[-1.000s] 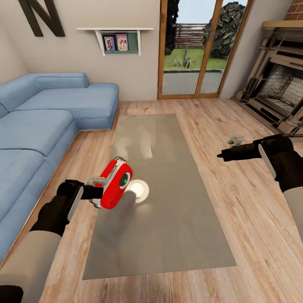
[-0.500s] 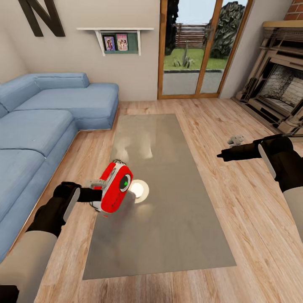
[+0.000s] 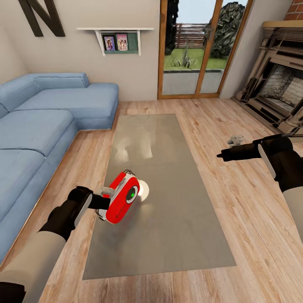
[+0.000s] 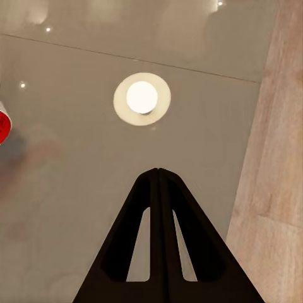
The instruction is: Turn on the radio receiver that's on the table in the living room.
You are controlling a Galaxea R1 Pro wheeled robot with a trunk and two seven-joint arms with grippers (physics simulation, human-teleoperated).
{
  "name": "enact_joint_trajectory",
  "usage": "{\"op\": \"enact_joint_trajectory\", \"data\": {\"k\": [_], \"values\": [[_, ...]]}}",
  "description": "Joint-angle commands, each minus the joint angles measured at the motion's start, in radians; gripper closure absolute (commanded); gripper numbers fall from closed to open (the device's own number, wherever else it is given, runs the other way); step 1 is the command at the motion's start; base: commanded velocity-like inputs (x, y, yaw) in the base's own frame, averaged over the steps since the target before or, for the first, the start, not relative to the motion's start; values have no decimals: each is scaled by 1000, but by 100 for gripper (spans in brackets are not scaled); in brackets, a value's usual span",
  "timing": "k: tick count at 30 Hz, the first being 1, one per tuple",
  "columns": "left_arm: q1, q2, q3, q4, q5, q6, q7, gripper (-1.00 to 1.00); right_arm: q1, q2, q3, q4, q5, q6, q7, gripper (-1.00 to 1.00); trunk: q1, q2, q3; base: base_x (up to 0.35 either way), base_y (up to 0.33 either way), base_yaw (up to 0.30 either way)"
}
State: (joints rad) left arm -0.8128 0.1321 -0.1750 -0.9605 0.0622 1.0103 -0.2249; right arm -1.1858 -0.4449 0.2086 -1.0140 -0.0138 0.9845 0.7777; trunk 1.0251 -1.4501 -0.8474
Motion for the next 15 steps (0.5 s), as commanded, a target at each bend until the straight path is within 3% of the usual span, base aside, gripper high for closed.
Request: {"op": "enact_joint_trajectory", "data": {"k": [1,15], "values": [[0,0,-1,9,8,0,0,100,0,0,0,0,0,0,0,100,0,0,0,0,0,0],[0,0,-19,36,8,-1,0,100,0,0,0,0,0,0,0,100,0,0,0,0,0,0]]}}
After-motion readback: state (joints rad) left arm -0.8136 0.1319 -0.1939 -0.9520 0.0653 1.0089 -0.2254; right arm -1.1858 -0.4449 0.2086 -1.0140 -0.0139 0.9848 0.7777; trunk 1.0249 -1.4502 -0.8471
